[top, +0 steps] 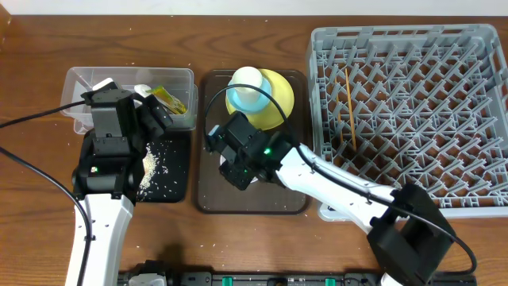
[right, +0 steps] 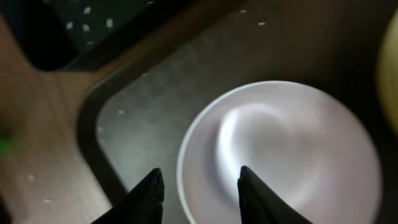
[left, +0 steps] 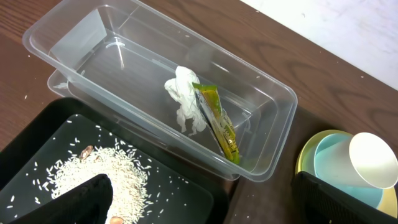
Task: Sort waste into correct bins and load items into the dishwasher rack
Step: 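Move the right gripper to the white bowl and grip its rim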
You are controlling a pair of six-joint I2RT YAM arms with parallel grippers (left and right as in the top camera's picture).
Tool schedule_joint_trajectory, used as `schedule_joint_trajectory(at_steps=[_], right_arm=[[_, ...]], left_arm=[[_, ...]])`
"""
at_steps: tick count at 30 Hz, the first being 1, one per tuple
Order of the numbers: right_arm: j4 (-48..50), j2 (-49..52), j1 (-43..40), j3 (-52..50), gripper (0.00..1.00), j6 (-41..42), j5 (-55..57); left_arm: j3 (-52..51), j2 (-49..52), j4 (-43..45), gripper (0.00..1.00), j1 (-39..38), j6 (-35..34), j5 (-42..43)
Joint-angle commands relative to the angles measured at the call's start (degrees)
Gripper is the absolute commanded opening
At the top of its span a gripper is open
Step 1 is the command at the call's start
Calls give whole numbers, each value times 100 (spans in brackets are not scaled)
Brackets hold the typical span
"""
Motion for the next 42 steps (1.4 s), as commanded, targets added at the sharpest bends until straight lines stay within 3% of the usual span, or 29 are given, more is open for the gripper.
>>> schedule_joint_trajectory(at_steps=[1,16,22,42], right_arm=[[15,-68,87,-131,38,33,-262],[472,-22,87,-708,40,-79,-92],[481,-20,87,-804,34,-160,35],[50,-20,92,-804,29,-162,275]], left_arm=[[72,-2,-7,94,17,74,-52],[72,-2,-7,94,17,74,-52],[72,-2,-7,94,17,74,-52],[72,-2,-7,94,17,74,-52]])
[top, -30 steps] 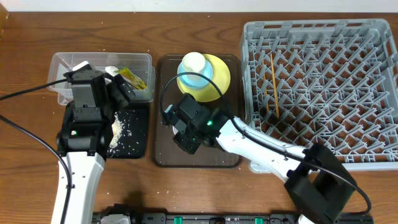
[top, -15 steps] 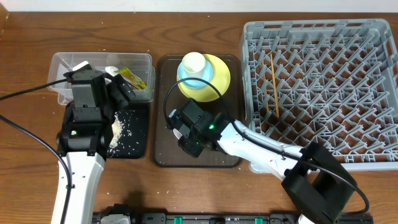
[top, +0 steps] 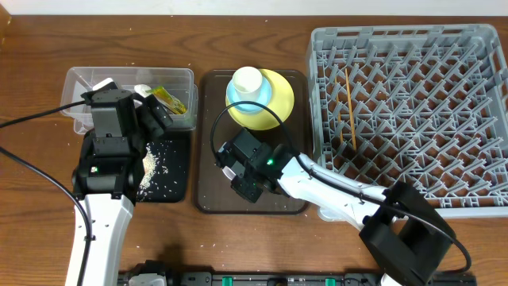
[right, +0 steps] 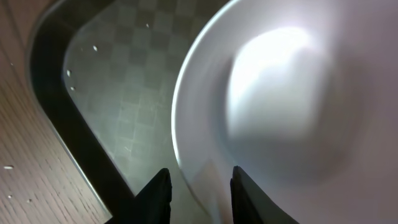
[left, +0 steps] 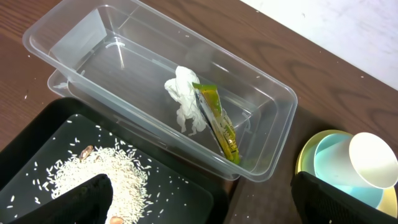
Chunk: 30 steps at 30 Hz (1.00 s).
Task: Sort waste into correct bins and load items into the dishwasher rack
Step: 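Move the right gripper to the white bowl and grip its rim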
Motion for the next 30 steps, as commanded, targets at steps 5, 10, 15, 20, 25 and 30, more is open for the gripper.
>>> schedule_joint_trajectory(at_steps=[5,10,15,20,25,30], right_arm=[[-262,-20,59,-24,26,-44,262],[-365,-22,59,-17,24,-15,262],[-343,-22,61,-17,24,-26,264],[-256,-22,61,-17,14,-24,334],[-256,-22,59,-17,12,-26,470],[-234,-42,59,20,12,-24,533]], left_arm=[[72,-2,-9,94,17,74,-52],[72,-2,-9,94,17,74,-52],[72,-2,-9,94,17,74,-52],[72,-2,-9,94,17,74,-52],[72,-2,-9,94,17,74,-52],[72,-2,-9,94,17,74,-52]])
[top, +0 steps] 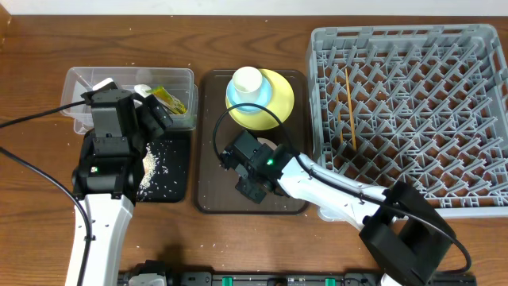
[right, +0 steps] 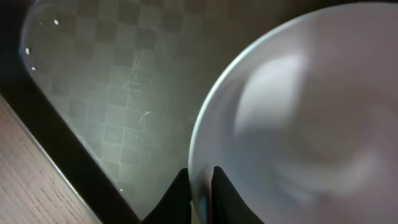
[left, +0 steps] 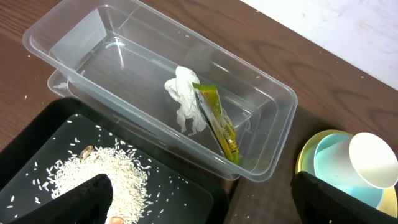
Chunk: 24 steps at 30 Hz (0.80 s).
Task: Sort waste into correct bins and load items into the dishwasher rack
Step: 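Move the right gripper to the white bowl and grip its rim, then lift the white bowl into the rack's back-left corner with the right gripper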
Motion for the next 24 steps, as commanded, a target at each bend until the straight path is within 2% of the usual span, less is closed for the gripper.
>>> schedule_joint_trajectory(at_steps=[1,3,5,6,13,24], right_arm=[[17,-42,59,35,11,-9,125],[-9,-50,59,59,10,-11,107],[-11,-52,59,61,2,-9,107],[-20,-52,59,61,1,-7,105],[-208,-61,46,278,1,240,37],[-1471,-63,-400,1812,1,267,-868]], left_arm=[[72,-2,-9,94,17,74,-52],[72,-2,-9,94,17,74,-52],[72,-2,-9,94,17,74,-52],[72,-2,-9,95,17,74,-52],[72,-2,-9,95,17,74,-52],[72,-2,-9,94,17,74,-52]])
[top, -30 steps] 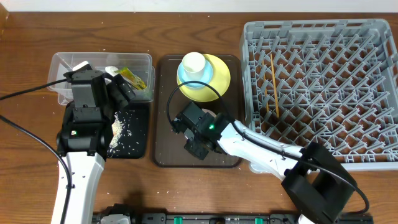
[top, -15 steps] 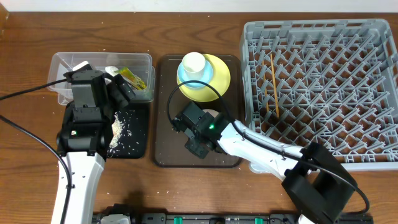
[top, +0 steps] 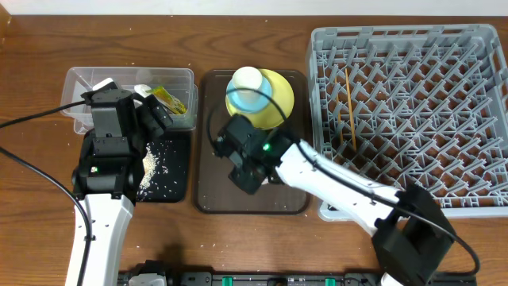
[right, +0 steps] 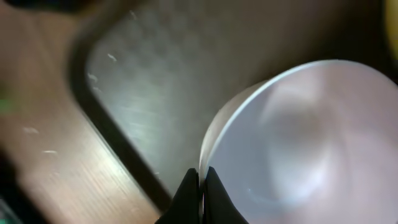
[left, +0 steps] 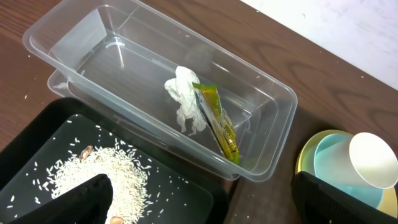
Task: Sort waste into correct bins and load items into the dishwasher rack
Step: 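Lift the white bowl into the rack's back-left corner with the right gripper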
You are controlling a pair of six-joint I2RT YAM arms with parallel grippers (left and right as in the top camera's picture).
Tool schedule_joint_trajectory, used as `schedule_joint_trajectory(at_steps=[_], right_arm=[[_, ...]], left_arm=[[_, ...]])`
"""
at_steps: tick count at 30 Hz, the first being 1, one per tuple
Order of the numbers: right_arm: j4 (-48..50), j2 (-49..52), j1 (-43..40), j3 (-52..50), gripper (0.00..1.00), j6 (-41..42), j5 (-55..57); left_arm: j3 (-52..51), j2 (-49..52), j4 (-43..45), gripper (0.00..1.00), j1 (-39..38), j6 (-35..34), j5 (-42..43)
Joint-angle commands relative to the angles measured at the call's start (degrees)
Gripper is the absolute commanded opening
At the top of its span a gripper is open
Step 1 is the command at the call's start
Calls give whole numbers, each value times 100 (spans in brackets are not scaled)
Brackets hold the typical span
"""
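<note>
A small white dish (right: 298,143) hangs tilted over the brown tray (right: 143,81). My right gripper (right: 201,190) is shut on its rim, and in the overhead view this gripper (top: 248,165) covers most of the dish. A yellow plate (top: 279,99) at the tray's far end carries a blue bowl and a white cup (top: 246,79). My left gripper (left: 202,205) stands open above the black tray with rice (left: 99,171), holding nothing. The grey dishwasher rack (top: 413,111) has a wooden chopstick (top: 347,103) in it.
A clear plastic bin (left: 81,56) behind the black tray holds a crumpled tissue (left: 183,99) and a green packet (left: 217,121). Loose rice grains lie on the black tray (top: 171,171). The rack fills the right side of the wooden table (top: 32,95).
My right gripper has gone from nearly shut around the dish's rim to shut on it. The dish has come up off the brown tray, and the arm sits a little farther back. The left arm is unchanged.
My right gripper was first open over the white dish lying on the brown tray. It then stood lower at the dish's edge, still open, and later had narrowed around the rim. Now it holds the dish raised. The left gripper stayed open over the rice tray.
</note>
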Motion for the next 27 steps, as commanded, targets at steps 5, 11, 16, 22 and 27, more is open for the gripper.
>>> schedule_joint_trajectory(at_steps=[5,11,16,22,27], right_arm=[[-306,-59,-833,992,1,28,-1611],[-258,-59,-1773,1161,1,26,-3126],[-22,-59,-2684,1163,1,-57,-4590],[1176,-59,-3766,1161,1,323,-6199],[2151,-57,-4511,1161,1,743,-6260]], left_arm=[[72,-2,-9,94,17,74,-52],[72,-2,-9,94,17,74,-52],[72,-2,-9,94,17,74,-52],[72,-2,-9,94,17,74,-52],[72,-2,-9,95,17,74,-52]])
